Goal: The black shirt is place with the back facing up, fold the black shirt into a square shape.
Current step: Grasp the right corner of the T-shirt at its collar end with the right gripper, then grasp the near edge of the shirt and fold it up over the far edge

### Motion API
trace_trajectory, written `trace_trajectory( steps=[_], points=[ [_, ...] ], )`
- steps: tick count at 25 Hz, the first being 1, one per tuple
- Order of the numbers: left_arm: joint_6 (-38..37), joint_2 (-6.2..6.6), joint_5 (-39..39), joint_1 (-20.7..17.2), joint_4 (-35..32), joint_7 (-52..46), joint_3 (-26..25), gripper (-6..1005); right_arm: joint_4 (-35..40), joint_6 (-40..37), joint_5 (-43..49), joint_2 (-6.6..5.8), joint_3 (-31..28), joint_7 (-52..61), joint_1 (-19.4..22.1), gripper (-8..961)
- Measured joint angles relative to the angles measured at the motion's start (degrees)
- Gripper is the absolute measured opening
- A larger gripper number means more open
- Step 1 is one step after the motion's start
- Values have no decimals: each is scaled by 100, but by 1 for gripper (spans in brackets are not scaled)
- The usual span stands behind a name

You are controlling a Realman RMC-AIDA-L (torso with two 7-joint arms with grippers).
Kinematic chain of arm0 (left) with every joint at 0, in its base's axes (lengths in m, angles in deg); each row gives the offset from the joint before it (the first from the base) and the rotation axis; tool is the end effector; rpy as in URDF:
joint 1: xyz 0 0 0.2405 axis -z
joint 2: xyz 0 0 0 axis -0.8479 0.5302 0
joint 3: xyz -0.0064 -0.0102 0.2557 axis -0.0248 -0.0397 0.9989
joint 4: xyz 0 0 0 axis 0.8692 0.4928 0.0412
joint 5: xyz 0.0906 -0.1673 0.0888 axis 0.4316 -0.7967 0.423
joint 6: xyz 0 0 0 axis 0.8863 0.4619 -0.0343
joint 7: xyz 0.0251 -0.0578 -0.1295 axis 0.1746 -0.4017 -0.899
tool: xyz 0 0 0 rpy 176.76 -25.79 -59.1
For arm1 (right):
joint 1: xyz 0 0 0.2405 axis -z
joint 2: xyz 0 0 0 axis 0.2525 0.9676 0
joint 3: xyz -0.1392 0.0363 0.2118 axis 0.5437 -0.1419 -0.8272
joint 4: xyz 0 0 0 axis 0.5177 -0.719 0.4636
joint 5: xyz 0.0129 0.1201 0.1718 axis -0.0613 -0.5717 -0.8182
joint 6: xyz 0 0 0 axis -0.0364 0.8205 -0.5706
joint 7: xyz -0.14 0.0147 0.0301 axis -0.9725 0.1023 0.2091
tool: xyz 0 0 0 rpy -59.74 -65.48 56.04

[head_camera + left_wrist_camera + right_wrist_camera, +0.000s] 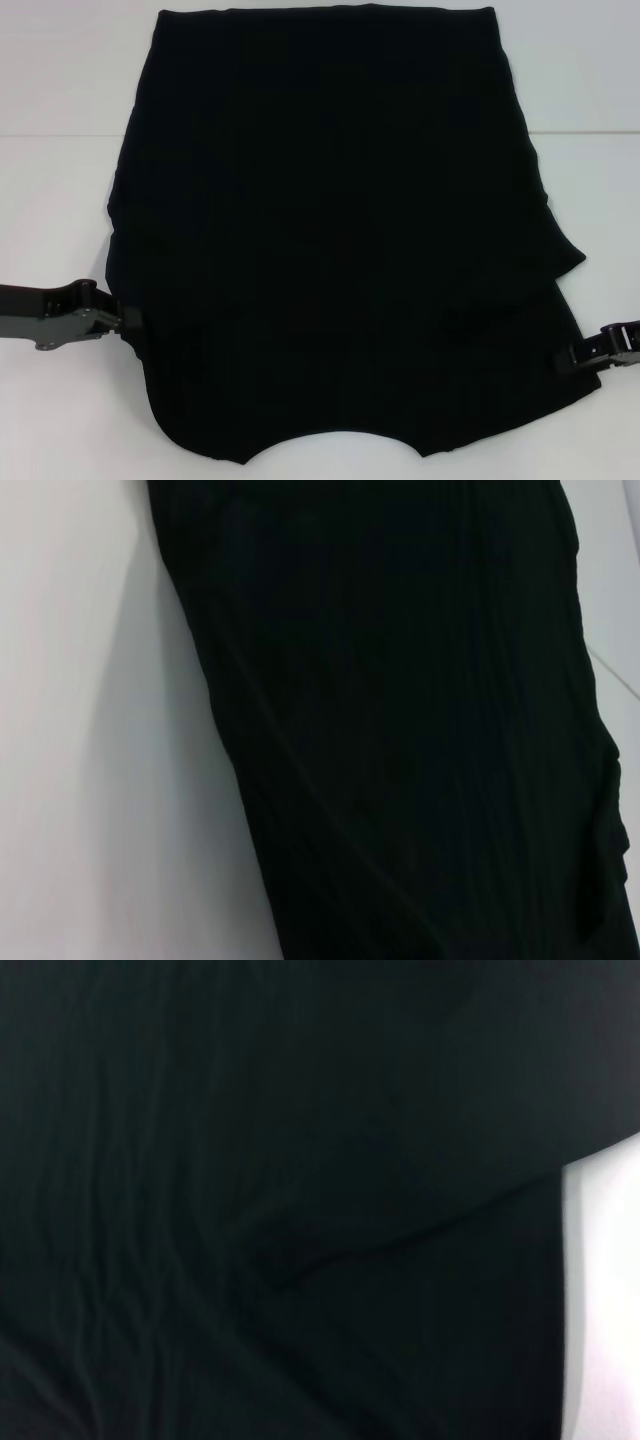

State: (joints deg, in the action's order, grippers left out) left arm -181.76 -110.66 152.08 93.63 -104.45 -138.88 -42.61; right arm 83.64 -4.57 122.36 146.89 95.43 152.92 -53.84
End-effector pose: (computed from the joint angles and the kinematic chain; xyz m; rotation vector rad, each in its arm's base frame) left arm -0.3186 0.3355 0.0591 -2.0541 -2.0664 -0.3978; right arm 0.3084 0.3585 0.0375 -2.2695 1.7451 -0.1338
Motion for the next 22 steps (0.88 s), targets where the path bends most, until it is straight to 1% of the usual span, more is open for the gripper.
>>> trace_trajectory(
  steps=[3, 8, 14, 17, 22],
  points=[
    [0, 4, 0, 2, 0, -1, 0, 43, -30, 41, -12, 11, 89, 16, -19, 592],
    [0, 12, 0, 11, 1, -8, 0, 43, -76, 35, -52, 33, 58, 19, -55, 592],
    [0, 15, -1, 13, 9, -30, 0, 43, -80, -67, -412, 63, 68, -14, -102, 592],
    [0, 15, -3, 13, 9, -35, 0, 43, -138, -140, -422, 82, 80, -27, -164, 593],
    [-8, 15, -8, 12, 9, -36, 0, 43, -360, -147, -357, 53, 93, -28, -207, 596]
  ],
)
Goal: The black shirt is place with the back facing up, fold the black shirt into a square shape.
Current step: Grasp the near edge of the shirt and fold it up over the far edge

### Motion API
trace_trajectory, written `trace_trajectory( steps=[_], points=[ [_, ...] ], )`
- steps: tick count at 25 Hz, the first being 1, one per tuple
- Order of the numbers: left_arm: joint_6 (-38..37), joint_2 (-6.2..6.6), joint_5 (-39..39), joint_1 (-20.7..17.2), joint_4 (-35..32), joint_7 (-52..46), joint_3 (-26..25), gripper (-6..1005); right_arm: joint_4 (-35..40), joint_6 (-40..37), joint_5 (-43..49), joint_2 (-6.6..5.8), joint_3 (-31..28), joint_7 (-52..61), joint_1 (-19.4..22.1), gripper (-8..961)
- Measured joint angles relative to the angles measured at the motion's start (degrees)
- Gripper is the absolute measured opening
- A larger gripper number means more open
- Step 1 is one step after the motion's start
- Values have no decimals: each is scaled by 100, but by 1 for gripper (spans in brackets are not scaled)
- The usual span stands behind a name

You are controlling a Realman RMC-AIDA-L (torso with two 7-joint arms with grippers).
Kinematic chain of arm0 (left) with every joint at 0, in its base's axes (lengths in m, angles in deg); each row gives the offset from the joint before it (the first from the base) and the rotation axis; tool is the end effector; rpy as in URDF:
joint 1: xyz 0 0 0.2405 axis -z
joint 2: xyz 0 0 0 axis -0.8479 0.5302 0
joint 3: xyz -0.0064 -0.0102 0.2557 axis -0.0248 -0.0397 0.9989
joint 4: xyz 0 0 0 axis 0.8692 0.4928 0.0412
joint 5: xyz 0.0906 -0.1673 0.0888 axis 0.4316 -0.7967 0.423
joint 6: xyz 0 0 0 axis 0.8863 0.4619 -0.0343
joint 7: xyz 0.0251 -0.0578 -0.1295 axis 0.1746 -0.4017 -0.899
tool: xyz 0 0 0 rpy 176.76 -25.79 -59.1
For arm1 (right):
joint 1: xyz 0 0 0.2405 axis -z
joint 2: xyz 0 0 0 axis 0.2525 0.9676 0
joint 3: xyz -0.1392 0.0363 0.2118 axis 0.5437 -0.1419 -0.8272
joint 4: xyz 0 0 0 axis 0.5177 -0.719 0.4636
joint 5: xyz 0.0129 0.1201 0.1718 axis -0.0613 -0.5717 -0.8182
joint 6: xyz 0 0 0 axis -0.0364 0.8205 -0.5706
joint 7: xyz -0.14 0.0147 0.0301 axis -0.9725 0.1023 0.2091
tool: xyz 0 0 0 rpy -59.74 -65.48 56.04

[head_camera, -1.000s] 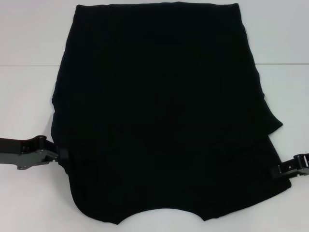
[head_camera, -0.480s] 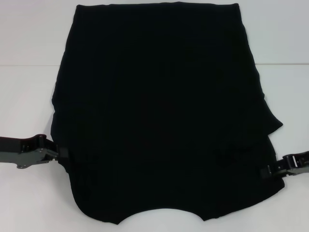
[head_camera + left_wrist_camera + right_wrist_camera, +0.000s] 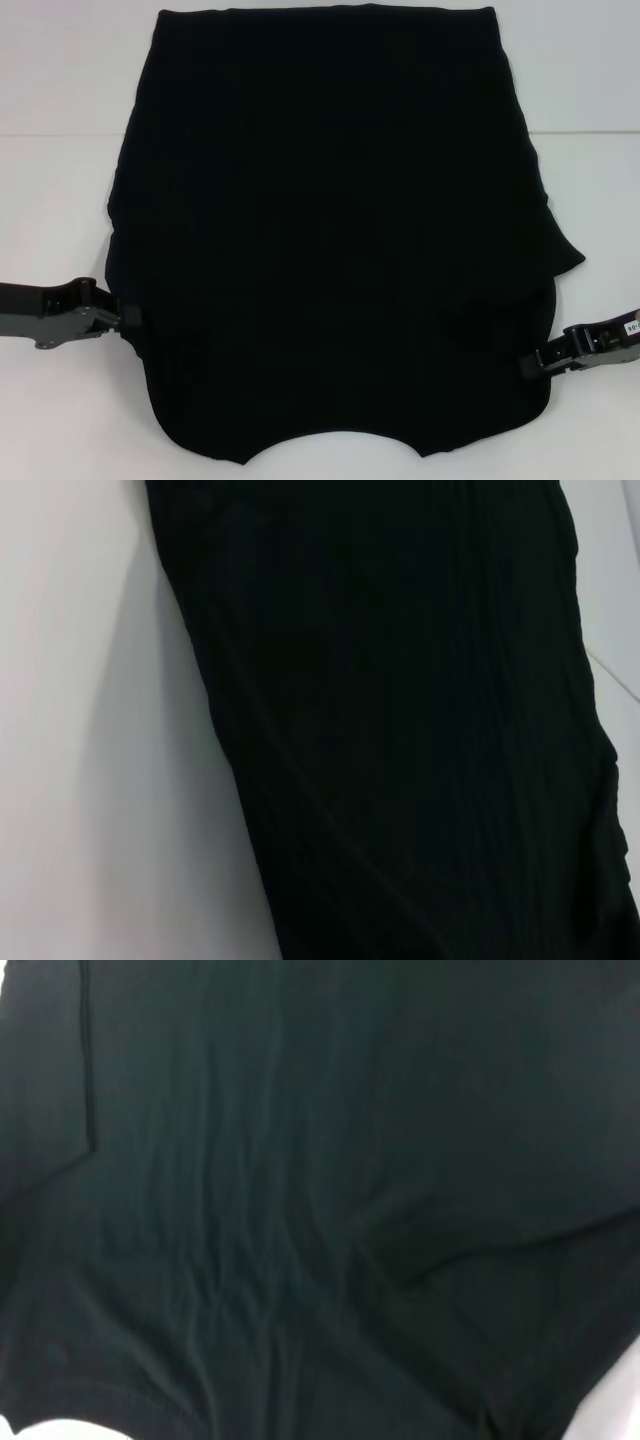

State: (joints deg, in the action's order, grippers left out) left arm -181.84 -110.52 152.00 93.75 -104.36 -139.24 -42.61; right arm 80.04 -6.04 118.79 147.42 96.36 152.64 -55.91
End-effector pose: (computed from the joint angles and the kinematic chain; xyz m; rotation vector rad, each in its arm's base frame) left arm -0.3180 0.3363 0.0599 -2.0508 -2.0715 -0.4005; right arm 0.2890 0.3589 0.0182 -2.3629 1.7901 -0.0805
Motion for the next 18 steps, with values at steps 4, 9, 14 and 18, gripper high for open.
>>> trace_trajectory(
  steps=[4, 9, 14, 18],
  points=[
    [-17, 0, -1, 2, 0, 0, 0, 43, 20, -19, 0, -25, -23, 37, 38, 490],
    [-17, -4, -2, 7, 0, 0, 0, 43, 32, 16, -3, -86, -70, 76, 56, 300],
    [-7, -10, -2, 2, 0, 0, 0, 43, 38, 30, -5, -99, -77, 109, 59, 126],
    [-72, -15, -2, -11, 0, 27, 5, 43, 45, -21, -14, -114, -77, 110, 66, 65]
  ],
)
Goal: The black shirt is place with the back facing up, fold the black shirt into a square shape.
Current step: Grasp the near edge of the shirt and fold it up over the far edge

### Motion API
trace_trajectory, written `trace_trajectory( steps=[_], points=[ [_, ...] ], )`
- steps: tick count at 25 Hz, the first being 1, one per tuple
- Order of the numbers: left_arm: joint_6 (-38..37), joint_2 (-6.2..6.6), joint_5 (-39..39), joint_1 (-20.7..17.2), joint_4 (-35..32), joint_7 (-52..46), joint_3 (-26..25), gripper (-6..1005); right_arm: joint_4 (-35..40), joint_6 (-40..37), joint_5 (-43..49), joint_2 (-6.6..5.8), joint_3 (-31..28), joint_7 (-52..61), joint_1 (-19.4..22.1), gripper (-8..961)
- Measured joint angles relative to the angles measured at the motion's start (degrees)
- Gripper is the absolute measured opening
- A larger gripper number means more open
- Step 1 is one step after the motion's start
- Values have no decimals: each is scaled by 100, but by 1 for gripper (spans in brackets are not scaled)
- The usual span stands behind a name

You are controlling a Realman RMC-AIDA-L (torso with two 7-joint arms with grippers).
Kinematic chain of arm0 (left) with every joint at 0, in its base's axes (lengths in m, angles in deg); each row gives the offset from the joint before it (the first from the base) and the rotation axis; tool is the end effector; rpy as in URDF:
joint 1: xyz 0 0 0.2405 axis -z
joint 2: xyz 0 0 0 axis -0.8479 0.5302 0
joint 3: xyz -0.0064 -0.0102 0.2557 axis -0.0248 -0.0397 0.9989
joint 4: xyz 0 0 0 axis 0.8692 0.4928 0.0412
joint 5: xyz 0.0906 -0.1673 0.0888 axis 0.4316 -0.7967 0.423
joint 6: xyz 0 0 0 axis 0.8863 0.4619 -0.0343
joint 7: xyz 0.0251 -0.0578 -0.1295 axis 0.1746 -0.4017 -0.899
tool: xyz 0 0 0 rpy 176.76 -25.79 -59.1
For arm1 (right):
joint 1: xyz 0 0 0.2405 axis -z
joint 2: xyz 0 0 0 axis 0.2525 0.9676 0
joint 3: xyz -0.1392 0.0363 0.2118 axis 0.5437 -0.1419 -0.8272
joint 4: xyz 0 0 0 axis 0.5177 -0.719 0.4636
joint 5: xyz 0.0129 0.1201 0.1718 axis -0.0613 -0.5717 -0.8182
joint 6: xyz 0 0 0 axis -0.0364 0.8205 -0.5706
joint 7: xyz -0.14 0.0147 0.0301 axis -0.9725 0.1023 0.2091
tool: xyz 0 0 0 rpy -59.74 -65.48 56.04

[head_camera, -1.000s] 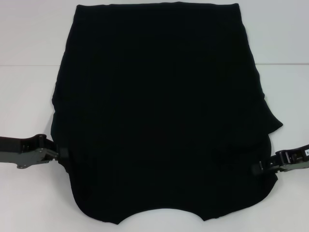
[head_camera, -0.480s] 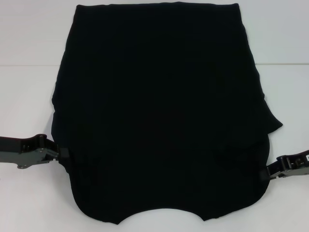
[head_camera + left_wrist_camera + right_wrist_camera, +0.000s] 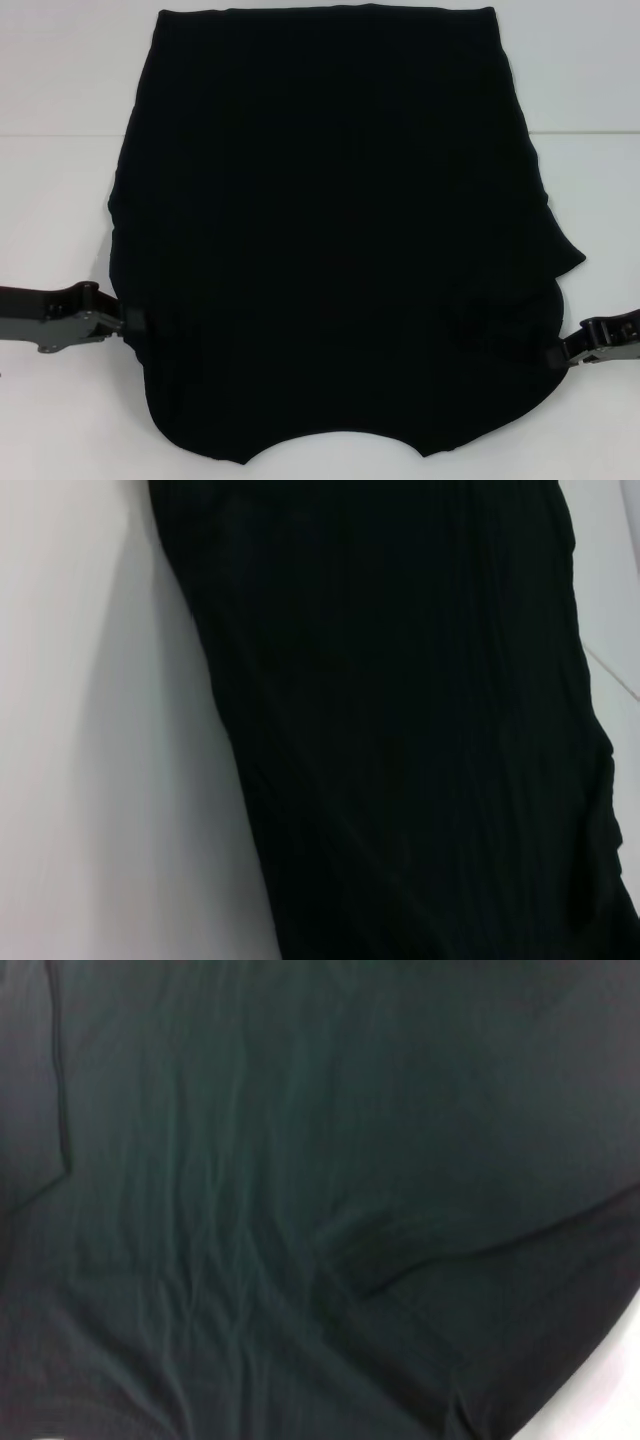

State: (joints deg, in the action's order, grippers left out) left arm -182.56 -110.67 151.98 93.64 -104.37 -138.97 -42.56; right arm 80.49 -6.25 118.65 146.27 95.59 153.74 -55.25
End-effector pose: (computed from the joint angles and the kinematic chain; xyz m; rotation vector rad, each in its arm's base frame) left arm -0.3171 0.3341 0.0583 -2.0656 -2.0771 -0.3992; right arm 0.2954 0.3597 0.0297 -2.3143 1.8138 -0.0633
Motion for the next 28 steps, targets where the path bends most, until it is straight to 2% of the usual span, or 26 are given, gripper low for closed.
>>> trace_trajectory(
  steps=[6, 9, 17, 22, 25, 28],
  points=[
    [-592, 25, 51, 23, -29, 150, 55, 44, 116, -567, -22, -116, -76, 1, 118, 65],
    [-935, 39, 106, 37, -61, 182, 173, 45, 361, -966, 2, -135, -92, 11, 278, 65],
    [-1557, -12, 387, 28, -113, 143, 695, 57, 875, -2101, 28, -132, -173, 18, 791, 65],
    [-1994, -53, 441, -15, -85, 206, 944, 64, 1391, -2672, 32, -8, -164, -31, 1175, 65],
    [-2075, -61, 428, 4, -83, 230, 964, 68, 1425, -2618, 12, 6, -273, -189, 1218, 65],
    [-1970, -46, 366, 107, -70, 209, 832, 72, 1262, -2544, -16, -45, -550, -367, 1070, 65]
  ],
)
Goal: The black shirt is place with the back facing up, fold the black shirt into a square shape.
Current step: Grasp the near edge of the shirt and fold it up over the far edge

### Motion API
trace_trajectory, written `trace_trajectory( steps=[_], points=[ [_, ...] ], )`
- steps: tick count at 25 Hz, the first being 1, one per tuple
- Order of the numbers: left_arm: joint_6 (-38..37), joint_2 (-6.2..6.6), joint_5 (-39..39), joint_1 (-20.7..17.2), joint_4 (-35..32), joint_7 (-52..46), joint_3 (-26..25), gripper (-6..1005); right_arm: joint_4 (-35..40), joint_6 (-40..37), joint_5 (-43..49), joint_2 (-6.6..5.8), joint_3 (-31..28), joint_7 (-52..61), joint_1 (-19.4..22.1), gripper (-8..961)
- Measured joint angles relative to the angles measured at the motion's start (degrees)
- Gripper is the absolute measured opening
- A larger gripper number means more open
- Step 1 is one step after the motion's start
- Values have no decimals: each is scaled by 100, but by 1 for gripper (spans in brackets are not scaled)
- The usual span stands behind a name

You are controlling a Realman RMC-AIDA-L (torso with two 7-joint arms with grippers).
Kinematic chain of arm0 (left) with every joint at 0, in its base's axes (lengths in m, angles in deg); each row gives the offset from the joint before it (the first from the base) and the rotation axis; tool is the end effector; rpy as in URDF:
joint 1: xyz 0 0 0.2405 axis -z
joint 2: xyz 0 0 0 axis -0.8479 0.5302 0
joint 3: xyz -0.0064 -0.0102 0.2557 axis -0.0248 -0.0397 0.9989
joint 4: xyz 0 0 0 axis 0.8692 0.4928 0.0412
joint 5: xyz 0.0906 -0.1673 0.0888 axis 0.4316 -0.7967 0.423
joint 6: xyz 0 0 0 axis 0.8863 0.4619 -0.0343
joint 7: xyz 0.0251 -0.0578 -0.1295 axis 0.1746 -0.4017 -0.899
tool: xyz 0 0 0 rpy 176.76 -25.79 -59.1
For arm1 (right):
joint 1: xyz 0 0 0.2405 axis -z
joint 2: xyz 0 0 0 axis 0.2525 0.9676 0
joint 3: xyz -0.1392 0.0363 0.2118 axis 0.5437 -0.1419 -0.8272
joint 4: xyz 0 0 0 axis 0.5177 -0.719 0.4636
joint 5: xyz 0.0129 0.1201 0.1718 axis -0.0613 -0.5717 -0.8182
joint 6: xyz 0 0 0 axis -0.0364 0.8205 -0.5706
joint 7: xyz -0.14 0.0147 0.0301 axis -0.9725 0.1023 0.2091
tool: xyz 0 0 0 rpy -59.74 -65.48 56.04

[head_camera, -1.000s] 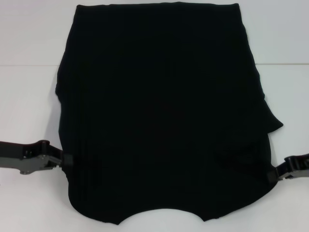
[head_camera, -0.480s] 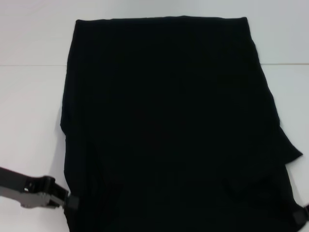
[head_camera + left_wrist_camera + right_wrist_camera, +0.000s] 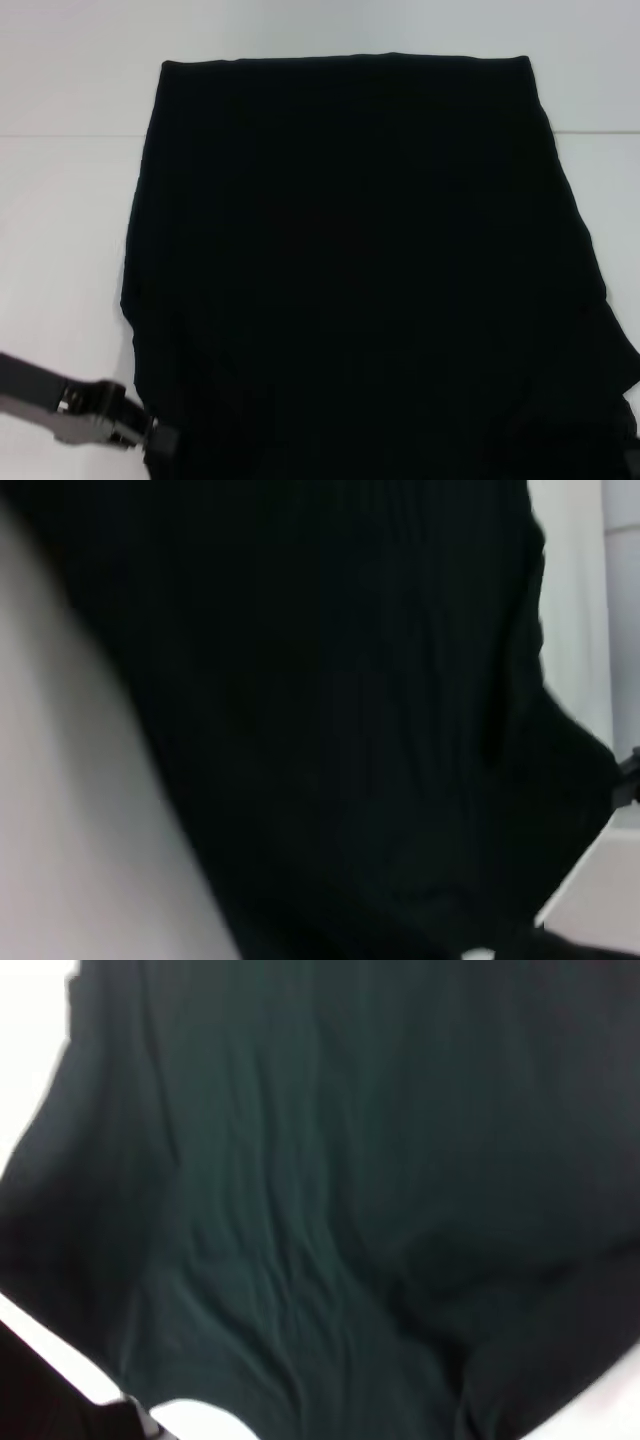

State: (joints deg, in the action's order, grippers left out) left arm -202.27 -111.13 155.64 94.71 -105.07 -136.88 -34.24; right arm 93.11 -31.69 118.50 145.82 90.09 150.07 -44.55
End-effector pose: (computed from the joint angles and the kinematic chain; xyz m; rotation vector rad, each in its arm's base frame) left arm -0.2845 0.2922 0.0445 2.2228 1.9668 0.0559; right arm 0.3140 0.2785 0.0744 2.3977 -1.9860 0.0498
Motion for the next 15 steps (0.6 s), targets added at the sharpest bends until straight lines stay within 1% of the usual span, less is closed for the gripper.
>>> trace_trajectory(
  steps=[4, 7, 9, 12, 15],
  points=[
    [216, 23, -176, 147, 59, -99, -212, 78, -51, 167, -2, -59, -277, -62, -231, 65],
    [577, 65, -300, 268, 160, -264, -328, 82, -60, 393, -4, -140, -433, -44, -431, 65],
    [947, 98, -370, 374, 243, -394, -364, 85, -64, 561, -5, -190, -486, 3, -553, 65],
    [1303, 117, -456, 475, 292, -510, -373, 89, -67, 834, -9, -294, -550, 78, -748, 65],
    [1773, 124, -613, 613, 307, -600, -377, 93, -43, 1072, -19, -354, -650, 112, -927, 65]
  ],
)
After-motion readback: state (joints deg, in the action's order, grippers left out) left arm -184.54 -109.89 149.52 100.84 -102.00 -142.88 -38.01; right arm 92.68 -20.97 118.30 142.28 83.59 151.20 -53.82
